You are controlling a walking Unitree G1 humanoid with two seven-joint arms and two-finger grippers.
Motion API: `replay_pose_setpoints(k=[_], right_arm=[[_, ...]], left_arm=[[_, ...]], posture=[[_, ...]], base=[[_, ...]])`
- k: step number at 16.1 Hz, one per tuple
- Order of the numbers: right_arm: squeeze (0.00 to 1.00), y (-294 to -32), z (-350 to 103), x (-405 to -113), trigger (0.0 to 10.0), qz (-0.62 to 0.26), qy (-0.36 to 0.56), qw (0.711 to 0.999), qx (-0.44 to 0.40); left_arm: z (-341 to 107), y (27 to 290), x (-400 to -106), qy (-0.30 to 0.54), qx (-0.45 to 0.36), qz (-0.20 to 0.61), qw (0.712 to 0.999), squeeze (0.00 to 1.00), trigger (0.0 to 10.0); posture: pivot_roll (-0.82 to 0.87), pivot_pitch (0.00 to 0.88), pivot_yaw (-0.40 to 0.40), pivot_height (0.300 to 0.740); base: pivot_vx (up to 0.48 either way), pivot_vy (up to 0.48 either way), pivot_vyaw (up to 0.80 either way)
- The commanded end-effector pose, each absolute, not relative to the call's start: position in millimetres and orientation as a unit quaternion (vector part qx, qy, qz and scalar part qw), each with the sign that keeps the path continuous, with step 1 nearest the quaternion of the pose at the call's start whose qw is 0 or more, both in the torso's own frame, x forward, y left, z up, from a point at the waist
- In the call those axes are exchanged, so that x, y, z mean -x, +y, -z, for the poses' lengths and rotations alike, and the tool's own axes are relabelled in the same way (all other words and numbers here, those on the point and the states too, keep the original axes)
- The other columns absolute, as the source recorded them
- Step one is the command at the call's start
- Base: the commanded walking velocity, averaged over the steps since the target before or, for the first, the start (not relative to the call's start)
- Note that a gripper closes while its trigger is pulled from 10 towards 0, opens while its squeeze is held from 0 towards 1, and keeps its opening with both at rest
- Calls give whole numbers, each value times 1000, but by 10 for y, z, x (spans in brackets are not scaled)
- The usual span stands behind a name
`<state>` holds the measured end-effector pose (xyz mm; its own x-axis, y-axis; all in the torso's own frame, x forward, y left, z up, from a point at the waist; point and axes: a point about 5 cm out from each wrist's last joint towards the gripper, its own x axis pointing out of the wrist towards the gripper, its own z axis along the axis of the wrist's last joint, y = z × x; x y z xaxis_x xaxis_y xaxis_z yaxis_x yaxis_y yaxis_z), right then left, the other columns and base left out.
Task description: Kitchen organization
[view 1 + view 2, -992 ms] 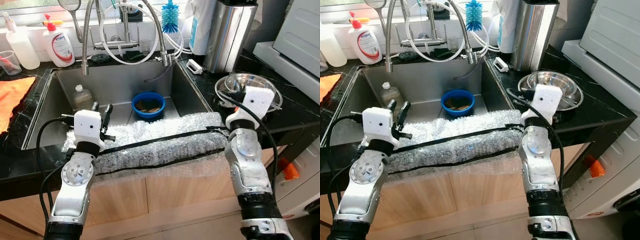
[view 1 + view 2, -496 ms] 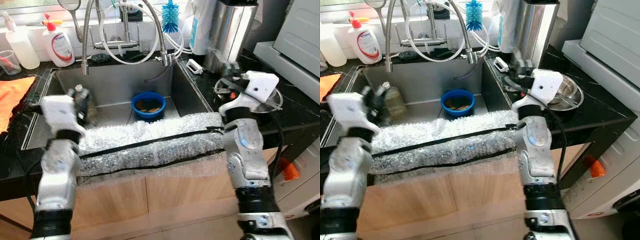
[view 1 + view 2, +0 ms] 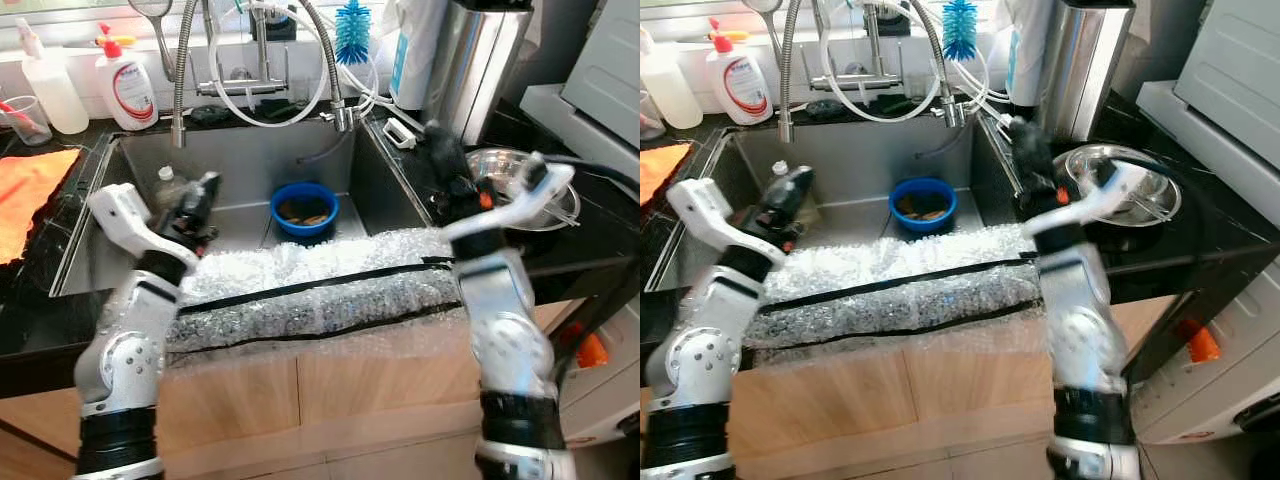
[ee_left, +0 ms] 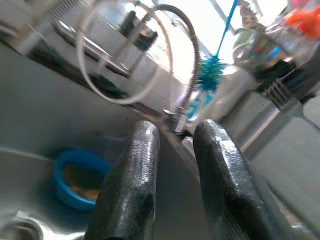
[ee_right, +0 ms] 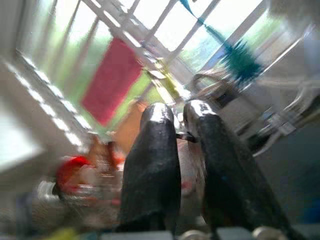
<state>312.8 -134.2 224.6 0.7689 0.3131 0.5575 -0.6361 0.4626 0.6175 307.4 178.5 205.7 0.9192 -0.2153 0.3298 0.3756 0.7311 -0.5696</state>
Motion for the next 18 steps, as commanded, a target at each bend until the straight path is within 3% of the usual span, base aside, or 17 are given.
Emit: replay_pose_setpoints(k=[1,5,11,12,15,16,18], right_arm=[[0,-1332,-2331,-3052,10000,-319,-199,801,-465],[0,-1183,-2150,-2871,10000,-390,-150,768,-486],[0,-1042,-2000,-2773,10000,-413,-107,759,-493],[0,-1044,-1994,-2780,10000,-409,-106,758,-496],[0,-1017,-1952,-2779,10000,-407,-98,763,-492],[0,-991,-1906,-2776,10000,-405,-90,768,-488],[0,-965,-1872,-2782,10000,-405,-82,773,-482]], left_arm=[[-2175,1756,-3065,-135,349,181,909,0,10000],[-2224,1570,-2998,-117,417,244,868,0,10000],[-2201,1381,-2908,-92,409,294,859,0,10000],[-2202,1368,-2903,-91,412,301,855,1000,10000],[-2216,1326,-2877,-90,416,314,849,1000,10000],[-2213,1301,-2864,-88,413,319,848,0,10000],[-2218,1287,-2858,-89,413,325,846,0,10000]], posture=[[9,0,-1,740],[17,0,0,740],[21,0,5,740],[17,0,7,740],[21,0,7,740],[22,0,6,740],[22,0,8,740]], base=[[0,0,0],[0,0,0],[0,0,0],[0,0,0],[0,0,0],[0,0,0],[0,0,0]])
